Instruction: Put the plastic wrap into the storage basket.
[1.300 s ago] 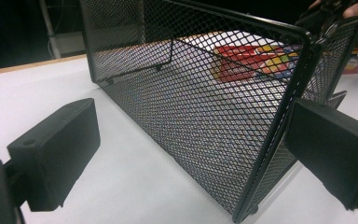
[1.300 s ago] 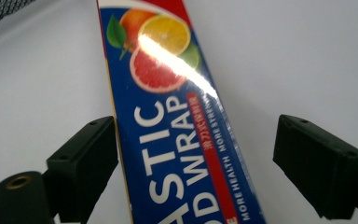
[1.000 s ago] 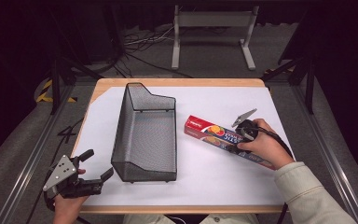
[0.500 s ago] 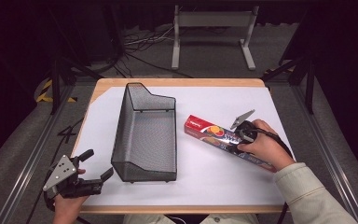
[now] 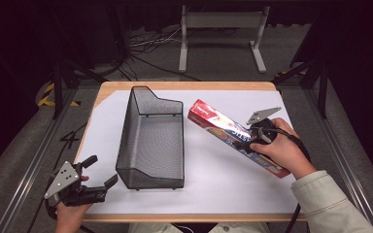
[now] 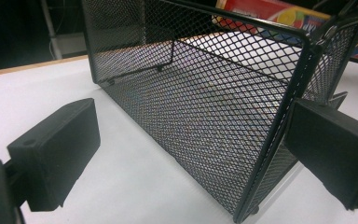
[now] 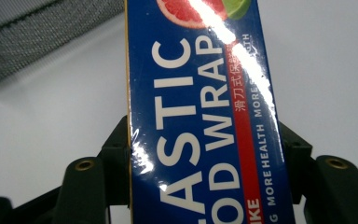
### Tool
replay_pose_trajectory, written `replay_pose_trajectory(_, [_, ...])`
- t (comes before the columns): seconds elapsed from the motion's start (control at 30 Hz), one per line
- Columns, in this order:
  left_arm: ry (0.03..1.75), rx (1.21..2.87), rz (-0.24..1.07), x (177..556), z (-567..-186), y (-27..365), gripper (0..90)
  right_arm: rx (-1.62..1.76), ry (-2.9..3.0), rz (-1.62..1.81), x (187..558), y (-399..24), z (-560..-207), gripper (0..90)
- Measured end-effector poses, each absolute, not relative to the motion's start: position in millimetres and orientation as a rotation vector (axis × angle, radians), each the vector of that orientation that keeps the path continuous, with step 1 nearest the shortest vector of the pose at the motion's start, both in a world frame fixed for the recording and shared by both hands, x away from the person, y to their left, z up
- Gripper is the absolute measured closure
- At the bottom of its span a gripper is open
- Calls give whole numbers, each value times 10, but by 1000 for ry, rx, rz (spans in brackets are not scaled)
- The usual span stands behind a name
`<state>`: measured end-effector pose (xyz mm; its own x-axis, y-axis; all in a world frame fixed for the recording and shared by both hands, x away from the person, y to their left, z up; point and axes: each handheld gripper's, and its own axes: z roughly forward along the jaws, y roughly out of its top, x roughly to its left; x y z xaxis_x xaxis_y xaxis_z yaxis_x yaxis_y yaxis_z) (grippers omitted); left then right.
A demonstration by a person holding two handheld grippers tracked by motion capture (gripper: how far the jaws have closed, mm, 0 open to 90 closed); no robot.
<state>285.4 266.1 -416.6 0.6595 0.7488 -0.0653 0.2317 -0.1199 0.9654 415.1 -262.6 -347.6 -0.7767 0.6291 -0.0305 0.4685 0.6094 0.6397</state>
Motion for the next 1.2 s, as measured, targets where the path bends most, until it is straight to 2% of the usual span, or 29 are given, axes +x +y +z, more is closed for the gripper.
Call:
replay_pose_trajectory(0.57, [809,1672,536,2851,-4164,2666,42,977,2389,1201,3956,-2437,-3092,401])
replay_pose_trajectory(1.2, [803,1674,543,2849,-4157,2669,42,1158,2249,1373,3886,-1875,-2826,401])
